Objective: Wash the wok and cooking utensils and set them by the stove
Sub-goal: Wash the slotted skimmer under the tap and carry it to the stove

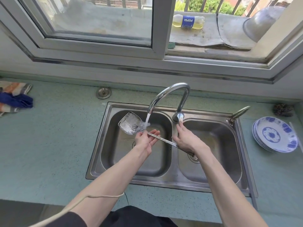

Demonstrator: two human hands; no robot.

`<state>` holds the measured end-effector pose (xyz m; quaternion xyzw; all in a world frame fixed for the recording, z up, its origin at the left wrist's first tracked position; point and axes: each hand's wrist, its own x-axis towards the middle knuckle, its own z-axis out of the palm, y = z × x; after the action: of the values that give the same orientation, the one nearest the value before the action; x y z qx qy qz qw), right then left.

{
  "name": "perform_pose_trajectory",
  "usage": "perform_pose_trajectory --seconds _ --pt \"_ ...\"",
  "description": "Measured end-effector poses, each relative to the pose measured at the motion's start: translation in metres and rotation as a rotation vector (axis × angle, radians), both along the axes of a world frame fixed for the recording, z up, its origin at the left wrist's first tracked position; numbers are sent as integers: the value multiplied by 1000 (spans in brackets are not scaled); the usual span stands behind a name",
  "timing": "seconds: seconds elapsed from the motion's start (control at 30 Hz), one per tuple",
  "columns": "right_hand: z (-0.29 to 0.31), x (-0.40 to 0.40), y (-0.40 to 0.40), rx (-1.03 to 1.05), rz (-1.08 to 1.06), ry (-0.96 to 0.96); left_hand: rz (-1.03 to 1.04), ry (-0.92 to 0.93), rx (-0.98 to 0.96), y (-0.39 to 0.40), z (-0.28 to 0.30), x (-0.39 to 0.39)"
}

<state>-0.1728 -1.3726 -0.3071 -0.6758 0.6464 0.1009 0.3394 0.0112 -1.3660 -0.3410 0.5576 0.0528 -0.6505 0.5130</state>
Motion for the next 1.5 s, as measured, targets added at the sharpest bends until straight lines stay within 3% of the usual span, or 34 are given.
perform_pose_trajectory --seconds 0.17,0.43,0.63,0.73,0.8,0.9,1.17,1.5 --pt "-3 4 1 158 -44 -64 1 -50 -14 -2 4 2" --pt "-8 17 58 -199 -154 -150 44 -139 -9 -2 4 9" --pt "-25 22 96 -421 -261 -421 63 -191 -26 9 9 14" --pt "-29 18 100 -285 -394 -618 73 -213 -56 18 13 14" --pt "-31 17 104 -28 -571 -810 64 -253 -52 25 13 14" --pt "-34 18 113 201 -694 -879 38 -330 0 36 10 13" --pt "-22 30 119 210 -630 -929 35 -322 -18 48 27 28" --pt "17 99 127 -7 -205 -891 136 -201 -101 78 61 108"
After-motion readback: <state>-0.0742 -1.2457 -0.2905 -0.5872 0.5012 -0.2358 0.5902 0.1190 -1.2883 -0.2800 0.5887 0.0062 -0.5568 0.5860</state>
